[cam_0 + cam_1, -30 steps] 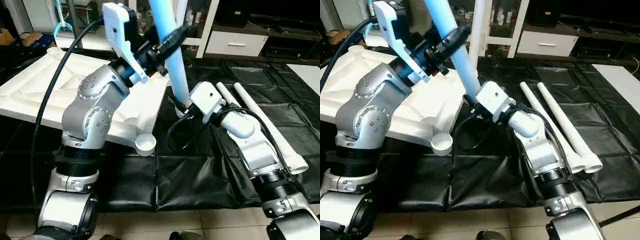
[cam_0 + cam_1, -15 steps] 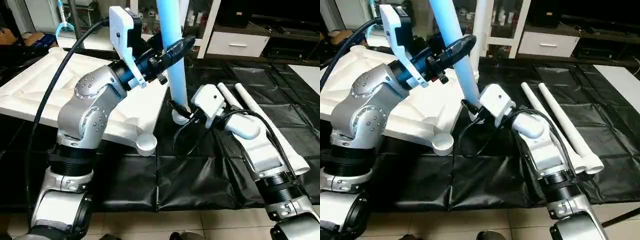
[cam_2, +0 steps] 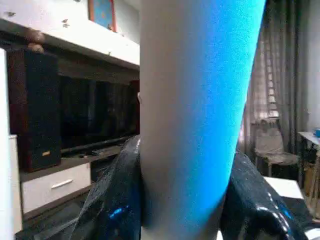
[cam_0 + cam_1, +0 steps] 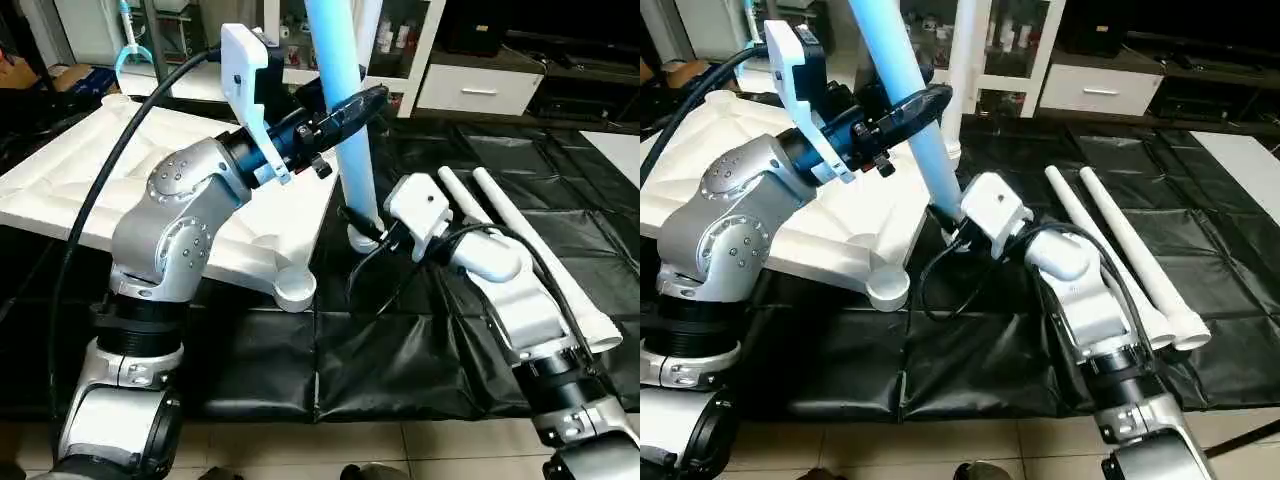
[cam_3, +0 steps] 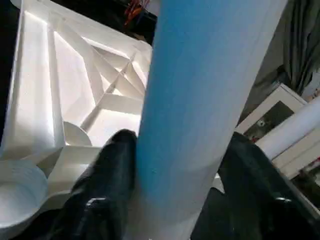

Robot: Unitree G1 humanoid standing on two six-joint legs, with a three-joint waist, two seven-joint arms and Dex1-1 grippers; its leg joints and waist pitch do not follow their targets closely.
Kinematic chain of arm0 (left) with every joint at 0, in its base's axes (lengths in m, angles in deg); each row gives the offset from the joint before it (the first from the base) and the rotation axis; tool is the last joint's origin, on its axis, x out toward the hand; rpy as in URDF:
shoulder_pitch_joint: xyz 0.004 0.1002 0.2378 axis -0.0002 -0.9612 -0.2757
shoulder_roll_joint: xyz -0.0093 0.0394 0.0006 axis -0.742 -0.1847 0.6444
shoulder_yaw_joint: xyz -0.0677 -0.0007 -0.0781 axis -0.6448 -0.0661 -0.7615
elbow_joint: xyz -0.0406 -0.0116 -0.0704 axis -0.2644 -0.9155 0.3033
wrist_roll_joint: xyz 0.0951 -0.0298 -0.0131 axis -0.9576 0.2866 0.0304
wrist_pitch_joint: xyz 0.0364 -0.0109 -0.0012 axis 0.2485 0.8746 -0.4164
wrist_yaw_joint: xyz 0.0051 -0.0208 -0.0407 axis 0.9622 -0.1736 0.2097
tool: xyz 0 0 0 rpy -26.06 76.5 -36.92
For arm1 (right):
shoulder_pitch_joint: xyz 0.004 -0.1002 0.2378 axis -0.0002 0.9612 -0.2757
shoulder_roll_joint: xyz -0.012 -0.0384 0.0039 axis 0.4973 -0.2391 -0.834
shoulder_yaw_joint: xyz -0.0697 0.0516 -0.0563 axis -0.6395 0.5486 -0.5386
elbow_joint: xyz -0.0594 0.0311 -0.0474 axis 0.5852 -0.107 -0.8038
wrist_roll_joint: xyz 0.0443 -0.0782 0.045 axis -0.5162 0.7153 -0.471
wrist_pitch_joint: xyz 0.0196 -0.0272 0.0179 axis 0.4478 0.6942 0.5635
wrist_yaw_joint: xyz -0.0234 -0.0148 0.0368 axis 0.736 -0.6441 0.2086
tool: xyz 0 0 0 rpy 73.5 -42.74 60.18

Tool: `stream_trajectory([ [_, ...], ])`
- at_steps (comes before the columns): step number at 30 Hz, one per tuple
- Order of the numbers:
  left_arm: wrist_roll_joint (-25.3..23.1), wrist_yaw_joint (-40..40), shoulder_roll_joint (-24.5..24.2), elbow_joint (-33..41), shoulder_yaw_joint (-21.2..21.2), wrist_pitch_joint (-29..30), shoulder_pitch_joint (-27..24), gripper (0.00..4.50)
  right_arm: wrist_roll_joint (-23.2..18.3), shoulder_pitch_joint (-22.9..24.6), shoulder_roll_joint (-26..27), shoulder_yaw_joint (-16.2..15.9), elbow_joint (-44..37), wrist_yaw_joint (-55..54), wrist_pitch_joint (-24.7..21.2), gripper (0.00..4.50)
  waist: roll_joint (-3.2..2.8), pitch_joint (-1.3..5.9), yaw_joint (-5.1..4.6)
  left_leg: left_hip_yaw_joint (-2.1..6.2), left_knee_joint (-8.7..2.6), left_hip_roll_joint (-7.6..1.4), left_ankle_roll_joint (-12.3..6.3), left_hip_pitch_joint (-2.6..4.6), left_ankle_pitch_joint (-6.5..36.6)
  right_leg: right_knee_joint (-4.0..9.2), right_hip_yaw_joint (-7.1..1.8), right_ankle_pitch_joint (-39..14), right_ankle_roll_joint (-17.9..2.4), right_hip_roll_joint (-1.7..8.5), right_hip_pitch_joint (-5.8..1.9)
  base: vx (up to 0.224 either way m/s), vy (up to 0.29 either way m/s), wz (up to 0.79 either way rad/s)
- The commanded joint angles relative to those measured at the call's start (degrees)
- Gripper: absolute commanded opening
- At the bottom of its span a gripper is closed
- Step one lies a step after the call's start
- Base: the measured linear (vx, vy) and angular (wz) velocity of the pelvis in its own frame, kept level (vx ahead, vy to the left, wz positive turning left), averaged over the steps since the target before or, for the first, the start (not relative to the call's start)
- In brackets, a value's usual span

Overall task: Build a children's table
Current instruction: Pick table leg

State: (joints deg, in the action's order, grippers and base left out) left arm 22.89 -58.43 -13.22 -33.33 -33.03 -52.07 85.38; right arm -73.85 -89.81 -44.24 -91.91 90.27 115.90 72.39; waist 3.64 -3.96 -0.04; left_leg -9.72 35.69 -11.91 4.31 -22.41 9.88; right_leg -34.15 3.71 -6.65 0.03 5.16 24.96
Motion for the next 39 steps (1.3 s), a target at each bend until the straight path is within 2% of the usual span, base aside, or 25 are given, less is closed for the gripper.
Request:
stream_trajectory([
  [1, 1.57, -1.25, 0.1, 2.26, 0.79, 0.98, 0.54, 1.63, 1.66, 0.28, -0.63, 0.89, -0.3, -1.88, -1.44, 2.84, -1.34, 4.79, -0.03, -0.02, -4.64, -0.53, 1.3, 1.17, 21.2, 3.68, -1.43, -20.54, -9.41, 1.16, -3.17, 0.0, 0.0, 0.0],
  [4, 1.55, -1.41, 0.06, 2.46, 0.74, 1.13, 0.55, 1.63, 2.24, 0.73, -0.73, 0.44, -0.24, -1.68, -1.93, 3.02, -1.33, 4.71, 0.04, -0.04, -4.64, -0.49, 1.4, 1.13, 21.54, 3.75, -1.42, -21.16, -9.15, 1.12, -3.13, 0.0, 0.0, 0.0],
  [7, 1.6, -1.63, -0.03, 2.56, 0.65, 1.34, 0.7, 1.63, 1.99, 1.14, -0.76, 0.27, -0.35, -1.15, -2.33, 3.02, -1.45, 4.73, 0.0, 0.02, -4.64, -0.44, 1.44, 1.19, 22.06, 3.93, -1.34, -22.03, -8.49, 1.09, -3.11, 0.0, 0.0, 0.0],
  [15, 2.15, -2.59, -0.26, 3.33, 0.91, 2.12, 0.62, 1.63, 0.6, 1.76, -0.96, -0.21, -0.88, 0.25, -2.66, 3.02, -1.47, 4.73, 0.02, 0.07, -4.68, -0.5, 1.4, 1.24, 22.48, 3.94, -1.31, -22.1, -8.51, 1.1, -3.09, 0.0, 0.0, 0.0],
  [16, 2.17, -2.6, -0.33, 3.43, 1.01, 2.16, 0.54, 1.63, 0.35, 1.89, -0.79, -0.18, -1.3, 0.82, -2.83, 2.75, -1.41, 4.72, -0.01, 0.04, -4.65, -0.45, 1.25, 1.21, 22.5, 3.95, -1.3, -22.27, -8.43, 1.05, -3.11, 0.0, 0.0, 0.0],
  [18, 2.2, -2.6, -0.36, 3.49, 1.01, 2.21, 0.52, 1.63, 0.38, 1.92, -0.74, -0.16, -1.4, 0.9, -2.89, 2.68, -1.43, 4.73, 0.01, 0.05, -4.65, -0.47, 1.22, 1.19, 22.37, 3.96, -1.32, -22.34, -8.39, 1.11, -3.12, 0.0, 0.0, 0.0],
  [20, 2.16, -2.67, -0.4, 3.52, 1.02, 2.25, 0.55, 1.63, 0.29, 1.92, -0.7, -0.21, -1.39, 1.3, -3.0, 2.33, -1.44, 4.73, 0.04, 0.05, -4.65, -0.47, 1.23, 1.19, 22.1, 3.96, -1.33, -22.26, -8.46, 1.11, -3.11, 0.0, 0.0, 0.0],
  [25, 1.98, -2.94, -0.45, 3.49, 1.03, 2.36, 0.6, 1.63, 0.08, 1.9, -0.81, -0.21, -1.43, 1.63, -3.19, 2.01, -1.4, 4.69, -0.02, 0.06, -4.68, -0.47, 1.26, 1.16, 22.42, 3.99, -1.29, -22.61, -8.35, 1.1, -3.12, 0.0, 0.0, 0.0],
  [31, 1.81, -3.22, -0.49, 3.72, 1.1, 2.16, 0.43, 1.63, 0.1, 2.01, -0.78, -0.06, -1.54, 1.92, -3.27, 1.95, -1.48, 4.74, 0.01, 0.07, -4.66, -0.47, 1.42, 1.21, 22.43, 3.98, -1.3, -22.48, -8.42, 1.1, -3.09, 0.0, 0.0, 0.0],
  [33, -0.07, -1.24, -0.25, 3.06, 0.79, 1.01, 0.49, 1.63, -0.07, 1.9, -0.59, 0.61, -1.33, 1.16, -3.22, 1.95, -1.5, 4.71, -0.02, 0.1, -4.69, -0.5, 1.35, 1.21, 22.47, 4.07, -1.3, -22.48, -8.33, 1.09, -3.06, 0.0, 0.0, 0.0],
  [35, 1.34, -1.93, -0.59, 3.09, 0.6, 3.02, 0.51, 2.33, -0.44, 1.67, -0.42, 1.25, -1.18, 0.27, -3.39, 1.95, -1.71, 4.73, 0.08, 0.1, -4.66, -0.46, 1.45, 1.22, 22.46, 3.94, -1.31, -22.44, -8.46, 1.15, -3.1, 0.0, 0.0, 0.0],
  [36, 0.98, -1.74, -0.69, 2.65, 0.63, 3.0, 0.57, 2.33, -0.64, 1.46, -0.28, 1.78, -1.01, -0.57, -3.64, 1.95, -1.57, 4.7, 0.02, 0.09, -4.67, -0.43, 1.5, 1.2, 22.55, 3.97, -1.28, -22.66, -8.32, 1.08, -3.08, 0.0, 0.0, 0.0],
  [37, 0.41, -1.63, -0.87, 2.02, 0.68, 2.73, 0.54, 2.33, -0.86, 1.14, -0.1, 2.44, -0.7, -1.52, -4.0, 1.95, -1.8, 4.73, 0.06, 0.12, -4.67, -0.41, 1.54, 1.27, 22.67, 3.93, -1.27, -22.67, -8.32, 1.06, -3.08, 0.0, 0.0, 0.0],
  [39, -1.23, -1.84, -1.58, 1.13, 1.28, 1.91, 0.32, 2.54, -1.43, 0.56, 0.22, 4.05, -0.16, -3.44, -4.97, 1.91, -1.72, 4.69, 0.0, 0.1, -4.68, -0.36, 1.58, 1.28, 22.66, 4.06, -1.24, -22.89, -8.12, 1.01, -3.0, 0.0, 0.0, 0.0],
])
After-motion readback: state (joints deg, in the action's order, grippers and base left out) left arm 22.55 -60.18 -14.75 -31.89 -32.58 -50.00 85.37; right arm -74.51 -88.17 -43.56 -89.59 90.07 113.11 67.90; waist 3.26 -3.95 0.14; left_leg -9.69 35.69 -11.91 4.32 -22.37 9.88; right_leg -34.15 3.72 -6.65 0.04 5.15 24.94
